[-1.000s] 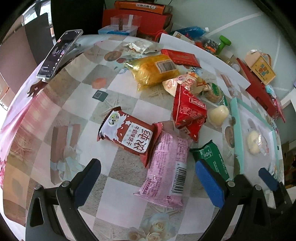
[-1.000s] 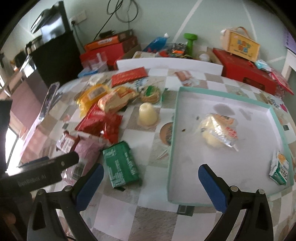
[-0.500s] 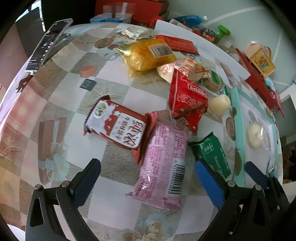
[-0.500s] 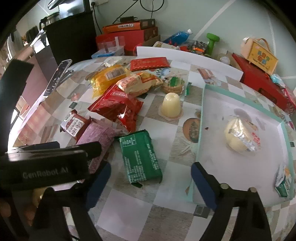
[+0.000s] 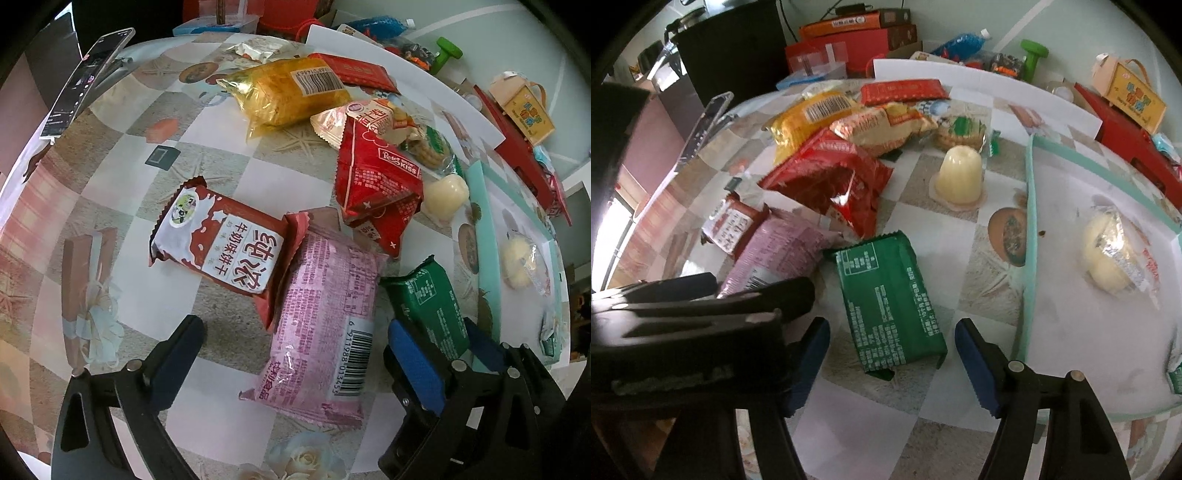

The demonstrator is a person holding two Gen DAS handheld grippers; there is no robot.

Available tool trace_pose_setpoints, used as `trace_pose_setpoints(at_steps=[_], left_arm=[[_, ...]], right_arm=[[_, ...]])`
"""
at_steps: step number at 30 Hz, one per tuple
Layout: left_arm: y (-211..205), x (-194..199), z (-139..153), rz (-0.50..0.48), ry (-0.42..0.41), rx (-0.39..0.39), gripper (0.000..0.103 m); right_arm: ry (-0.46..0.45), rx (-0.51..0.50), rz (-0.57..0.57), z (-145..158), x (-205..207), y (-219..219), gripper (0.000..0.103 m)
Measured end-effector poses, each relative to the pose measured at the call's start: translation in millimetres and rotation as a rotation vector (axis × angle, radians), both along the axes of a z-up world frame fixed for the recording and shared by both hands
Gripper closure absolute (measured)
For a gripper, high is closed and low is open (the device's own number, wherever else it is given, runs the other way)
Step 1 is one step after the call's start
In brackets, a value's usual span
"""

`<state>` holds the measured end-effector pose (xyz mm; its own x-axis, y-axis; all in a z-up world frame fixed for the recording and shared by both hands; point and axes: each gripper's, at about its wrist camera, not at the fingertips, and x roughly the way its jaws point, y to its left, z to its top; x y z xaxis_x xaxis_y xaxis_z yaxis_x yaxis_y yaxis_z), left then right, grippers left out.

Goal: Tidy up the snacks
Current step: 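Grasp the dark green pack with the right gripper while the left grasps the pink pastry pack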

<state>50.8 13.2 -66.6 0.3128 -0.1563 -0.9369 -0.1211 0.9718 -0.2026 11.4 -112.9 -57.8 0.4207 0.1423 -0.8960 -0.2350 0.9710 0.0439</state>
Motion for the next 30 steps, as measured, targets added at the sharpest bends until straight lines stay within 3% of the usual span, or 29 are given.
trace_pose_setpoints(at_steps=[10, 14, 17, 19, 23, 30], left_arm=[[4, -6, 9, -0.014, -0.031, -0.053, 0.041], [2, -7, 10, -0.018, -0.033, -0.063, 0.045], [3, -7, 9, -0.014, -0.033, -0.079, 0.049], [5, -8, 9, -0.012, -0.033, -0.085, 0.05], [10, -9, 10, -0.01, -0.035, -0.102, 0.055], [11, -13, 17, -0.019, -0.047, -0.115, 0.059]], right_arm=[[-0.018, -0.046, -0.003, -3, 3, 4, 0.029], [-0.02, -0.054, -0.01, -3, 6, 3, 0.033], [-0.024, -0.048, -0.025, -2, 7, 0, 0.041], [-0.028, -0.051, -0.035, -1, 8, -3, 0.052], [-0.028, -0.037, -0.048, 0, 10, -9, 0.061], [-0.028, 0.003, -0.055, 4, 10, -14, 0.061]])
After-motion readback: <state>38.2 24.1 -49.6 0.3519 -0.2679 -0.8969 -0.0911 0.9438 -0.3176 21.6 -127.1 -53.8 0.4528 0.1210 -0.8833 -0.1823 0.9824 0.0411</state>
